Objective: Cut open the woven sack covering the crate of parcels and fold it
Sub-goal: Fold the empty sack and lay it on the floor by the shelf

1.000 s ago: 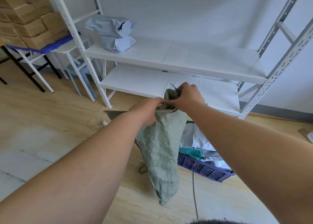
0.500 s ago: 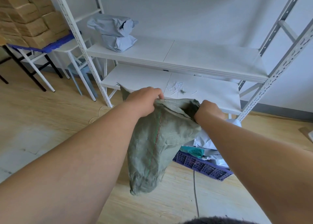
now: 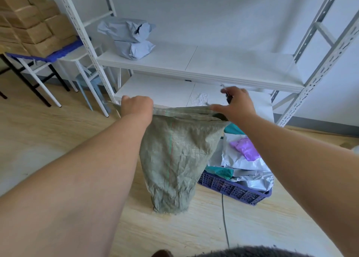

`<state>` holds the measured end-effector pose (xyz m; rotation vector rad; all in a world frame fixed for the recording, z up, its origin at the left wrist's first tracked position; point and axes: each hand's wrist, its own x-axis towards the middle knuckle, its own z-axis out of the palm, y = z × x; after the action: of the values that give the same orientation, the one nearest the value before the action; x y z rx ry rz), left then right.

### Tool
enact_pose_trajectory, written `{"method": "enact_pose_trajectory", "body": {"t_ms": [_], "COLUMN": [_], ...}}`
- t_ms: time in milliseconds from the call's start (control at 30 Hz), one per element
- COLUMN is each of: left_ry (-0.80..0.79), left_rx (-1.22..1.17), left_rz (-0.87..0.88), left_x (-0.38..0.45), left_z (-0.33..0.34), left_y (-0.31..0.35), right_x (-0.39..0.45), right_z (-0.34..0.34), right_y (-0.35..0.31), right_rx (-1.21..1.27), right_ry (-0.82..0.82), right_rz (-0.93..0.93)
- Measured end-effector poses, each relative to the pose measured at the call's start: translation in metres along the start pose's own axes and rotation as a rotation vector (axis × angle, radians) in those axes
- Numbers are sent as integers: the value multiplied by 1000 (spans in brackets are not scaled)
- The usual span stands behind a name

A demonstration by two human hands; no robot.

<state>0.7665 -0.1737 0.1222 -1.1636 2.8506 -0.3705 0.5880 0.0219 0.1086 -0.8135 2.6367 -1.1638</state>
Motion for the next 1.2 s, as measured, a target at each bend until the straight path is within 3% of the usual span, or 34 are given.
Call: {"method": "enact_pose_trajectory", "body": {"t_ms": [100, 200, 267, 333, 400, 433, 533, 600, 800, 967, 1067, 1200], "left_ry": [80, 103, 167, 327, 481, 483, 247, 97, -17, -163, -221, -201], "left_rx": [-318, -619, -821, -886, -852, -889, -1126, -1267, -1518, -1509, -1497, -1649], "left_rz": [-16, 52, 130, 186, 117, 20, -280, -346, -402, -404, -377, -274], "left_x": [1, 0, 0, -1, -4, -6, -10, -8, 9, 19, 25, 35], "left_z": [-9, -24, -31, -33, -25, -18, 10, 22, 11, 10, 12, 12], "left_y": [16, 35, 39, 37, 31, 26, 8, 1, 5, 22, 38, 51], "right_x": [-16, -29, -29, -24, -16, -14, -9, -7, -4, -4, -4, -7], "right_z": [16, 35, 35, 29, 22, 18, 9, 4, -9, -20, -26, -32], "right_y": [-43, -68, -72, -70, -67, -66, -67, -66, -57, -53, -54, -55], "right_rx": [145, 157, 92, 88, 116, 144, 240, 307, 370, 352, 390, 402], "right_ry": [-126, -229, -179, -99, -23, -8, -35, -87, -190, -252, -282, -289], "right_rz": [-173, -173, -108, -39, -42, -57, -137, -178, -210, -199, -148, -81]}}
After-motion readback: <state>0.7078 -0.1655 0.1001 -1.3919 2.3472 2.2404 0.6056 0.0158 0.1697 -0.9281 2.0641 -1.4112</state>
